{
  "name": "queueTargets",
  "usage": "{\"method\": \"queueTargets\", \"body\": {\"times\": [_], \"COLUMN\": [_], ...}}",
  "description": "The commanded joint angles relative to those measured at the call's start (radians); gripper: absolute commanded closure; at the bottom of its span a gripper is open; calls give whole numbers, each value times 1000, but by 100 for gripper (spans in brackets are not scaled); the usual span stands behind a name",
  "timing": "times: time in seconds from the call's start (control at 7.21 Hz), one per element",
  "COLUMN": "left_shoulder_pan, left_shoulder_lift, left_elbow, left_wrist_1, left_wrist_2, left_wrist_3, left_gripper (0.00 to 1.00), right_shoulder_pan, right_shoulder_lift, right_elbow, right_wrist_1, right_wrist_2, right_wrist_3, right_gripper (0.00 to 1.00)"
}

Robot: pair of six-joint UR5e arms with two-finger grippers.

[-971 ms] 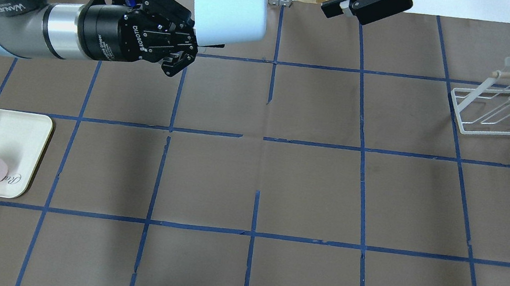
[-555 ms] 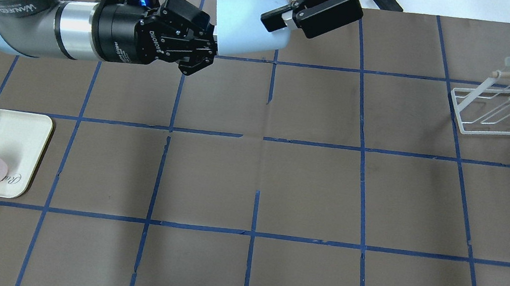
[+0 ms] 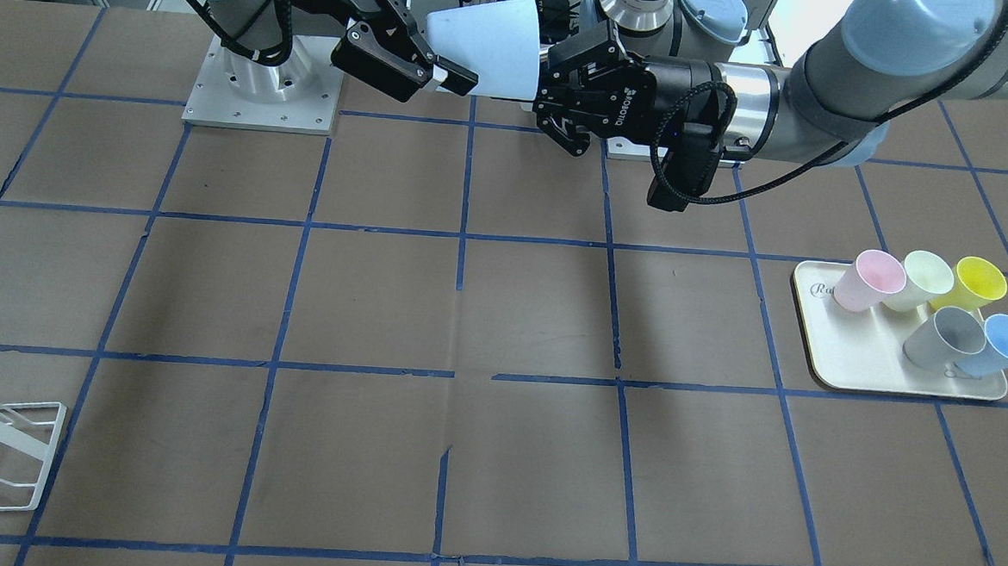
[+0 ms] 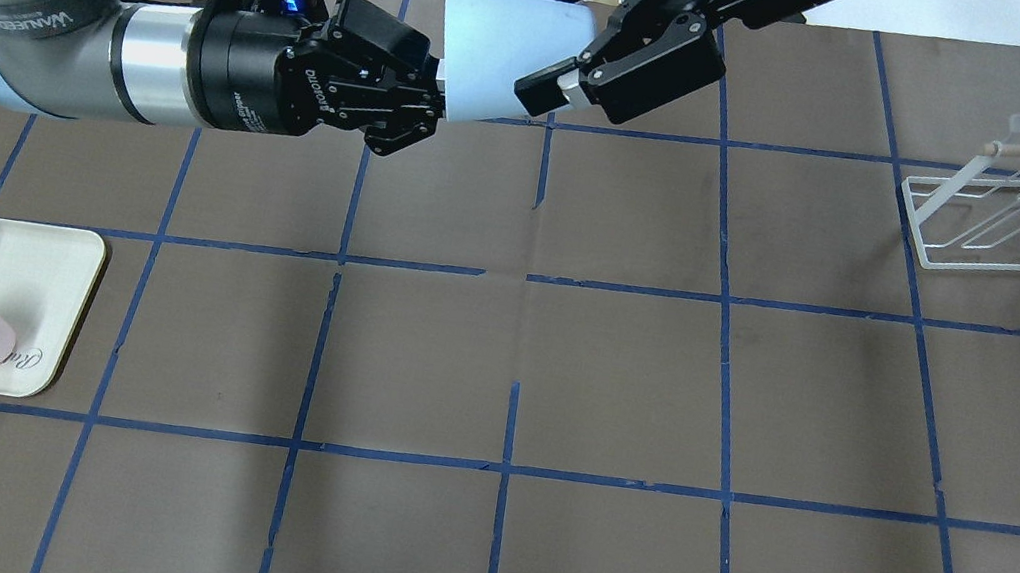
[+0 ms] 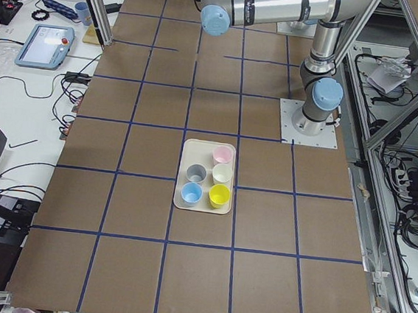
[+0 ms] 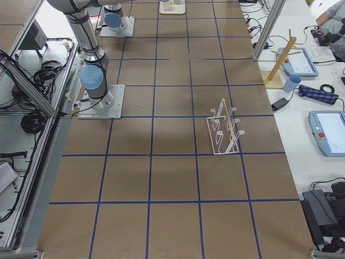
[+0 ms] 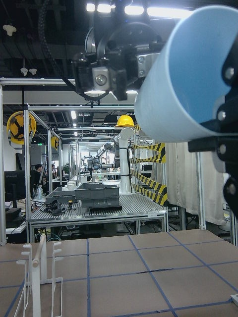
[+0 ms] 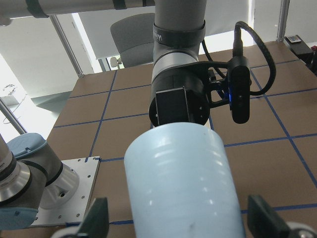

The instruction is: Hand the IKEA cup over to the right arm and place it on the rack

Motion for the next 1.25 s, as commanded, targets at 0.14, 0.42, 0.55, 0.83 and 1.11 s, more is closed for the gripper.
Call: {"method": "queueTargets", "body": {"times": [0.14,0.42,0.55,0.83,1.11], "left_shoulder_pan": [0,0,0,0,1], "left_shoulder_lift": [0,0,0,-1,-10], "left_elbow": [1,1,3,4,10], "left_wrist_1": [0,0,0,-8,-12], "left_wrist_2": [2,3,2,3,0], "left_wrist_3": [0,0,0,-4,-7], "left_gripper": [100,100,100,100,36], "right_shoulder_pan": [1,1,1,-2,-6], "right_shoulder_lift": [-12,-12,-12,-14,-21], "right_elbow": [1,4,3,1,1], "right_wrist_1": [29,28,26,14,14], "right_wrist_2": [-13,-15,-13,-13,-10], "right_wrist_3": [-5,-26,-28,-28,-28], "right_gripper": [31,65,69,74,78]}}
